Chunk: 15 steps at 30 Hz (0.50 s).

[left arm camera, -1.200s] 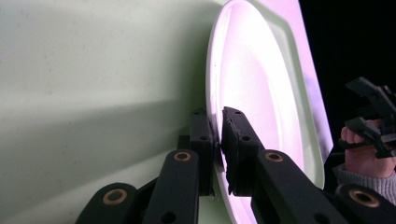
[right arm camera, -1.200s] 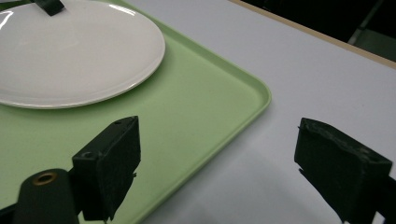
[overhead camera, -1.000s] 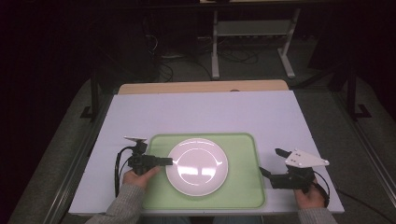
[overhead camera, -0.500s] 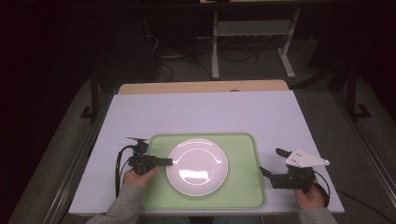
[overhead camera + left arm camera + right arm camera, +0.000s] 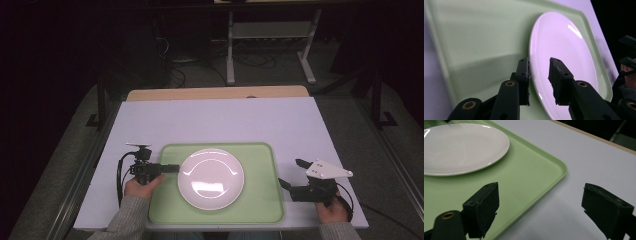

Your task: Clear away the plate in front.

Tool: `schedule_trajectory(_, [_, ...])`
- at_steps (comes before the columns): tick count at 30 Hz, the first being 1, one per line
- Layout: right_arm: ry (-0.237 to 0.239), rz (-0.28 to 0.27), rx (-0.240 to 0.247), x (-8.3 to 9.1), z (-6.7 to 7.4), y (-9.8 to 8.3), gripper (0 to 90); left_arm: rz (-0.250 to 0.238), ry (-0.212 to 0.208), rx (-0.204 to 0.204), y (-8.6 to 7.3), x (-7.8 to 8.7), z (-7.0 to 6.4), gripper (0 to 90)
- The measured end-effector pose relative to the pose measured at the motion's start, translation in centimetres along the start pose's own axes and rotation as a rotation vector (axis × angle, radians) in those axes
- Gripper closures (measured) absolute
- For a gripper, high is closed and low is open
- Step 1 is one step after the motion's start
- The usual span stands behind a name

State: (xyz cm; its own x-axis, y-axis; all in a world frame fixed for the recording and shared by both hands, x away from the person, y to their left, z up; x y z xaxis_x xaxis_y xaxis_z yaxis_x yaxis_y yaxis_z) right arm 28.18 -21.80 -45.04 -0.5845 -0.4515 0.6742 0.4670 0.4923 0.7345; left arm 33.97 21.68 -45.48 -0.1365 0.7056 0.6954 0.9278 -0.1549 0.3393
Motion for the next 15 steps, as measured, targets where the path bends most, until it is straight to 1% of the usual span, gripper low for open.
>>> schedule_trajectory(2, [0.0,0.002,0.002,0.0,0.0,0.0,13.7,-0.024,0.009,-0.026,0.2,0.6,-0.4,66.8])
schedule_trajectory(5, [-0.001,-0.002,0.001,0.0,-0.1,0.0,13.7,-0.054,0.024,-0.083,0.5,1.3,-1.1,63.3])
schedule_trajectory(7, [-0.001,-0.002,-0.001,0.1,-0.1,0.0,13.7,-0.062,0.05,-0.107,0.5,1.6,-1.5,60.1])
schedule_trajectory(9, [-0.002,-0.003,-0.007,0.1,-0.2,0.0,13.7,-0.071,0.062,-0.137,0.6,1.8,-1.8,58.0])
schedule_trajectory(12, [-0.005,-0.005,-0.012,0.2,-0.3,-0.1,13.7,-0.083,0.085,-0.171,0.6,2.0,-2.1,55.6])
schedule_trajectory(14, [-0.007,-0.004,-0.012,0.2,-0.4,-0.1,13.7,-0.086,0.099,-0.201,0.6,2.2,-2.3,53.6])
schedule_trajectory(15, [-0.007,-0.006,-0.012,0.2,-0.4,-0.1,13.7,-0.092,0.1,-0.218,0.6,2.2,-2.4,52.8])
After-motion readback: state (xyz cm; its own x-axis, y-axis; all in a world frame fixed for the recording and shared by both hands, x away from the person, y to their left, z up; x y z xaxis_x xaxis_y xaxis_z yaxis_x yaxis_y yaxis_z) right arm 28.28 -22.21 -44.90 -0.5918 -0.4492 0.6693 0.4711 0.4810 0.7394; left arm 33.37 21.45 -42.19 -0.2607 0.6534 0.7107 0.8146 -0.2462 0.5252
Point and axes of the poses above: each handheld gripper's, and its own axes: x roughly backward along the jaws, y roughly out of its top, z roughly to its left, the point moved 5 cm from there along -x, roughly forward along the jaws, and after that the axes turned 13 degrees about z, right-handed, at the moved point
